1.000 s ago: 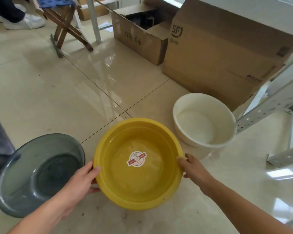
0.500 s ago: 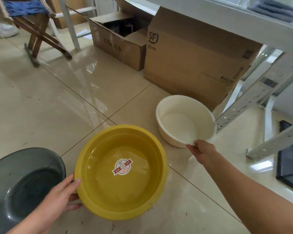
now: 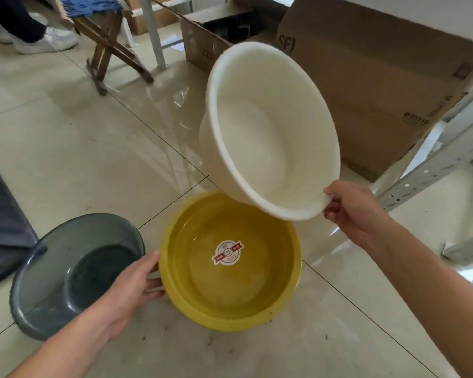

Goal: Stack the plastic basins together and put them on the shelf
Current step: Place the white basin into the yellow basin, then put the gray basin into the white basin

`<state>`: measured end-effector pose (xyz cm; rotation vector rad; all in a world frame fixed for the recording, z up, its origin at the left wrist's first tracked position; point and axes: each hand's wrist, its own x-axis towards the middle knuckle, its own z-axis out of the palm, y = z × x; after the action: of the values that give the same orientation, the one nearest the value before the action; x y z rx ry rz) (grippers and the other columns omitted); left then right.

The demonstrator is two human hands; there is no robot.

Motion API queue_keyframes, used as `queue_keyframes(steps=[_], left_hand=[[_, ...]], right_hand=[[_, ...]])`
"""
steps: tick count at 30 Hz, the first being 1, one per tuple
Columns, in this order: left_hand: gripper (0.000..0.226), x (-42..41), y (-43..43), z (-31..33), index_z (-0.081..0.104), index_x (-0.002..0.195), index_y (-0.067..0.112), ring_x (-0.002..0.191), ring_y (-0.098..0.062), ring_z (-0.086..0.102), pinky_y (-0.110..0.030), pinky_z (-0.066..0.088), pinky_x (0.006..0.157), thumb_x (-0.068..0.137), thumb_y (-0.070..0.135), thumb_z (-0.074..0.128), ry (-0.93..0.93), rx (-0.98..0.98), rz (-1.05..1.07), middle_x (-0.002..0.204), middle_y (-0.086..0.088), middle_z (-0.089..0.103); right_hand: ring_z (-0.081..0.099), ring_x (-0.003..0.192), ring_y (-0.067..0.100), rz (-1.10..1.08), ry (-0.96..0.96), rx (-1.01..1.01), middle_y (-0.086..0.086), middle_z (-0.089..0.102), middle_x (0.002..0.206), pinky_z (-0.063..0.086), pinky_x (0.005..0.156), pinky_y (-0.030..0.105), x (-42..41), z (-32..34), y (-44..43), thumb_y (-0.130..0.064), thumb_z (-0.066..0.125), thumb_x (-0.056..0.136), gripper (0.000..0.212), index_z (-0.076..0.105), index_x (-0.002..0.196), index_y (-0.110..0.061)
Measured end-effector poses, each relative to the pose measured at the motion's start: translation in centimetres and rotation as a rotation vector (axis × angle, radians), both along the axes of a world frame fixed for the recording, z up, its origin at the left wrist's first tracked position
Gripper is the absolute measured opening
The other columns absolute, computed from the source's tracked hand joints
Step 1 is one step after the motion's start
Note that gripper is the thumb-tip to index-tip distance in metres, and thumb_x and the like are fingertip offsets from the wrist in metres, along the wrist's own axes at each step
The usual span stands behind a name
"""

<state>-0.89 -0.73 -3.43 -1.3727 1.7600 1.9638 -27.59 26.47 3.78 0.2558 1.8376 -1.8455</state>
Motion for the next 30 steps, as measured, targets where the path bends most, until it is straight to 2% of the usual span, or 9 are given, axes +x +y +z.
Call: queue_keyframes(steps=[3,8,9,12,17,22,25,28,30], left_hand=[[0.043,-0.1,-0.7,-0.2,0.072,0.120,0.029,0.119,-0.029,0.069,-0.050,0.050,0.108,0.108,0.054,0.039,0.025,0.063,0.094,0.127,-0.005,0.074],[0.054,-0.2,-1.2,-0.2,0.088,0.082,0.033,0.080,-0.020,0.077,-0.044,0.054,0.086,0.111,0.040,0.042,0.158,0.154,0.218,0.089,-0.002,0.083],[0.055,-0.1,-1.1,-0.1,0.088,0.084,0.032,0.082,-0.020,0.079,-0.045,0.055,0.086,0.111,0.038,0.041,0.170,0.168,0.226,0.091,-0.002,0.085],[0.065,0.2,-1.3,-0.4,0.084,0.116,0.022,0.127,-0.035,0.068,-0.057,0.044,0.114,0.109,0.058,0.029,0.150,0.219,0.272,0.126,-0.012,0.080],[0.074,0.8,-1.5,-0.7,0.059,0.147,0.020,0.128,-0.028,0.062,-0.049,0.050,0.104,0.103,0.069,0.025,0.101,0.287,0.269,0.145,-0.011,0.066],[0.057,0.8,-0.5,0.0,0.067,0.117,0.023,0.132,-0.032,0.062,-0.054,0.043,0.118,0.106,0.064,0.029,0.090,0.363,0.267,0.144,-0.010,0.065],[0.055,2.5,-0.4,-0.7,0.067,0.124,0.013,0.123,-0.034,0.066,-0.055,0.041,0.121,0.107,0.056,0.037,0.036,0.362,0.285,0.143,-0.018,0.066],[0.057,5.2,-0.3,-2.6,0.063,0.131,0.003,0.117,-0.036,0.071,-0.050,0.054,0.108,0.106,0.051,0.046,-0.055,0.383,0.365,0.135,-0.020,0.069],[0.055,7.3,-0.4,-4.0,0.057,0.130,0.003,0.109,-0.038,0.072,-0.048,0.060,0.090,0.103,0.051,0.052,-0.081,0.445,0.518,0.126,-0.020,0.069]], right_hand=[[0.050,0.048,0.013,0.202,0.088,0.128,0.002,0.061,0.062,0.039,0.040,0.023,1.8,0.8,-0.5,0.002,0.052,0.091,0.018,0.067,0.083,-0.004],[0.048,0.039,0.012,0.419,0.212,0.357,-0.007,0.061,0.045,0.040,0.037,0.025,4.0,-0.9,-1.3,0.004,0.052,0.089,0.026,0.072,0.086,-0.010],[0.048,0.035,0.010,0.446,0.227,0.402,-0.007,0.061,0.043,0.040,0.036,0.023,4.3,-1.5,-1.3,0.004,0.052,0.089,0.027,0.073,0.089,-0.012],[0.051,0.032,0.006,0.470,0.271,0.510,-0.006,0.065,0.044,0.042,0.036,0.022,4.5,-3.2,-0.9,-0.001,0.055,0.087,0.029,0.075,0.104,-0.013],[0.066,0.050,0.019,0.493,0.479,0.732,0.010,0.075,0.074,0.054,0.042,0.033,4.7,-4.7,-0.7,-0.011,0.062,0.083,0.024,0.071,0.105,-0.017],[0.058,0.071,0.037,0.583,0.740,1.010,0.011,0.058,0.081,0.048,0.064,0.040,4.9,-6.1,-0.9,-0.017,0.065,0.085,0.005,0.065,0.086,-0.012],[0.057,0.071,0.036,0.619,0.688,1.019,0.015,0.058,0.084,0.046,0.067,0.040,4.7,-8.0,-0.5,-0.022,0.069,0.085,0.025,0.072,0.105,-0.007],[0.067,0.074,0.036,0.650,0.589,0.945,0.016,0.071,0.089,0.058,0.067,0.048,2.3,-12.0,2.2,-0.082,0.054,0.074,0.081,0.069,0.115,-0.014],[0.070,0.079,0.035,0.624,0.555,0.931,0.011,0.073,0.095,0.059,0.061,0.045,-0.3,-15.1,4.8,-0.100,0.036,0.062,0.097,0.065,0.122,-0.029]])
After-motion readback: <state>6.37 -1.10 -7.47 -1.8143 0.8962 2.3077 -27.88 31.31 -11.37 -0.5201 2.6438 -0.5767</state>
